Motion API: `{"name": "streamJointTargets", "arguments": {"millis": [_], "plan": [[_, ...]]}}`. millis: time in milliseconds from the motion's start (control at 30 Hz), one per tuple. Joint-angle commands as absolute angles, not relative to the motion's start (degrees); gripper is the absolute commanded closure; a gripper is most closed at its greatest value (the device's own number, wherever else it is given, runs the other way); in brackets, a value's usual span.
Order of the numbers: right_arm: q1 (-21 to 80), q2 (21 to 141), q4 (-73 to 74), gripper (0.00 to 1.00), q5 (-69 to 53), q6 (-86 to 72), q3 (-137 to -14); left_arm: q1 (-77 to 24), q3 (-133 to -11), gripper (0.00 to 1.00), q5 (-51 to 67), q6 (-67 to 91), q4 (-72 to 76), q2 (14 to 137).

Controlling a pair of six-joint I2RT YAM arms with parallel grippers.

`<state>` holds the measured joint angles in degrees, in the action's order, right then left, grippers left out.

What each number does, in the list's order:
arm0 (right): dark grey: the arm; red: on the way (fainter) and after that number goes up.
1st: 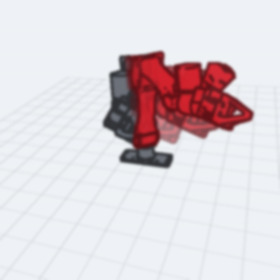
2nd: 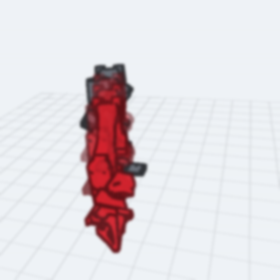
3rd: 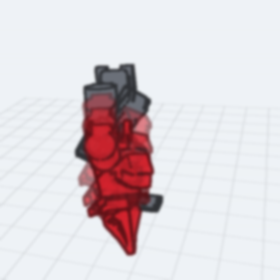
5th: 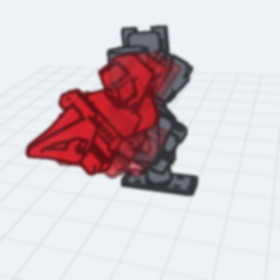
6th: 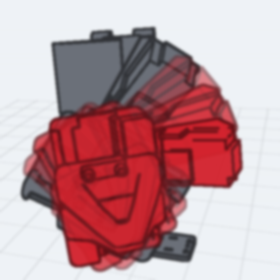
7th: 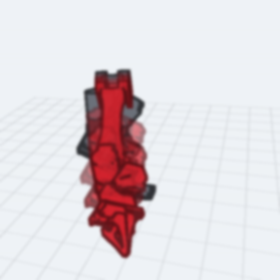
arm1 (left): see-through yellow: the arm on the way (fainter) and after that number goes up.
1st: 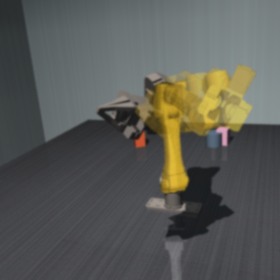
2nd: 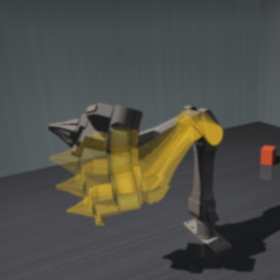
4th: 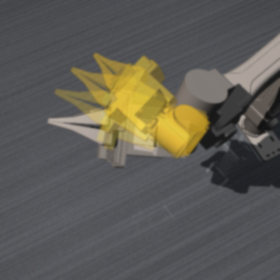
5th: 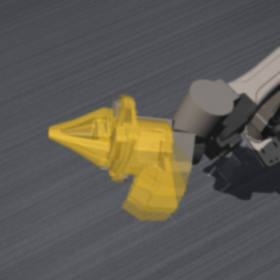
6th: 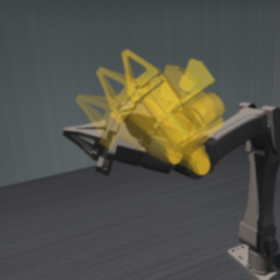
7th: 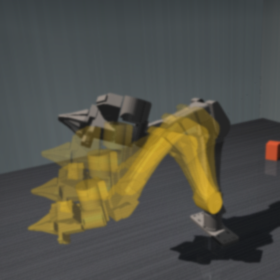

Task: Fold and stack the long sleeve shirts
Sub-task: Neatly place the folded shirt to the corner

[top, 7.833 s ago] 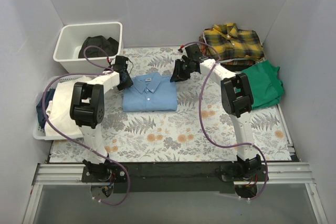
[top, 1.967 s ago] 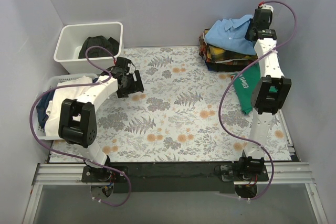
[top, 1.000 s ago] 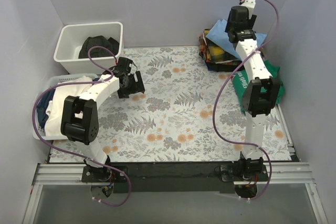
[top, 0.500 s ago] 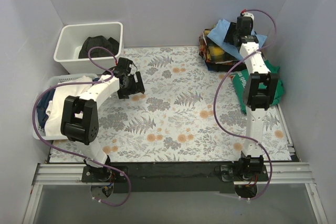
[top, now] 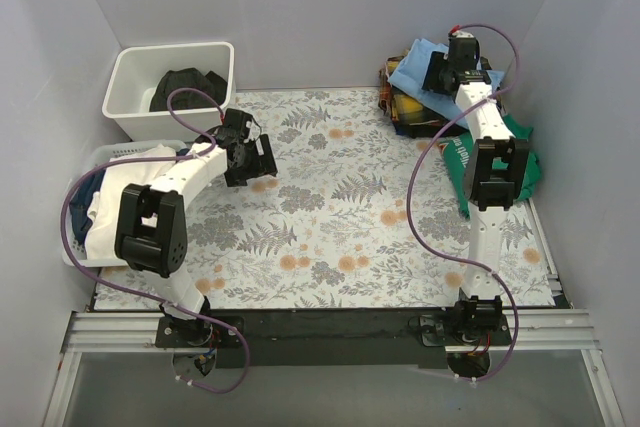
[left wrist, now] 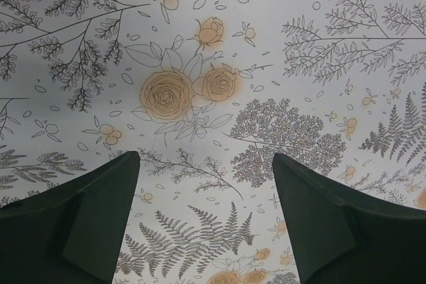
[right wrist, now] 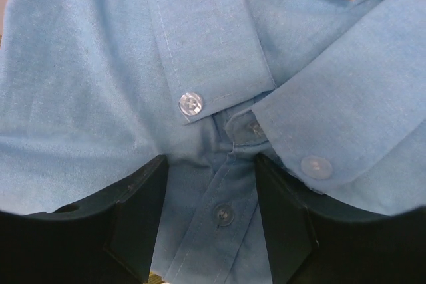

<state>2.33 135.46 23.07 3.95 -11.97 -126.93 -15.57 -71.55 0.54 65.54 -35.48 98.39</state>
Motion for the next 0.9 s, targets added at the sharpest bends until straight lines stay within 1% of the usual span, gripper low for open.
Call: {"name": "streamJointTargets", "arguments": {"millis": [0,100,133,167,300,400,433,567,600,667,700,800,867], "plan": [[3.95,129.48,26.2,0.35,8.77,-13.01,-133.22,-16.17,-71.37,0.17,2.37,63.81,-33.49,93.34],[4.04,126.14,24.35,0.32,10.46,-13.27,-135.43,-16.17,-71.45,0.08,2.46,62.93,-32.61,91.5],[4.04,125.25,24.26,0.3,10.28,-13.27,-135.44,-16.26,-71.54,0.03,2.63,62.84,-32.52,90.71],[4.04,124.37,24.17,0.3,9.76,-13.45,-135.44,-16.17,-71.63,0.02,2.55,62.75,-32.52,90.27],[4.48,117.1,25.48,0.28,8.79,-13.1,-131.15,-16.17,-72.24,0.02,1.06,62.31,-32.52,87.81],[5.45,110.69,27.5,0.27,6.77,-11.52,-125.08,-16.17,-73.12,0.02,0.7,61.96,-33.05,86.22],[5.97,109.0,28.03,0.27,6.42,-10.73,-123.59,-16.26,-73.21,0.02,-1.21,61.96,-33.05,85.52],[11.84,99.51,30.23,0.26,5.1,-6.16,-110.17,-16.17,-73.13,0.02,-2.02,62.66,-32.78,83.24],[13.0,95.58,30.5,0.26,5.01,-5.89,-107.26,-16.17,-72.95,0.02,-2.2,62.75,-32.78,82.45],[16.68,91.78,30.5,0.26,4.66,-5.54,-102.5,-16.17,-72.78,0.02,-2.28,62.84,-32.78,81.65],[17.83,87.93,30.59,0.26,4.48,-5.97,-97.61,-16.26,-72.6,0.02,-2.02,63.02,-32.61,80.78],[21.79,81.5,30.5,0.26,4.39,-7.29,-89.95,-16.26,-71.81,0.02,-1.85,63.1,-32.17,79.46],[24.33,79.03,30.58,0.26,4.22,-7.47,-86.94,-16.17,-71.54,0.02,-1.58,63.02,-31.73,78.4]]}}
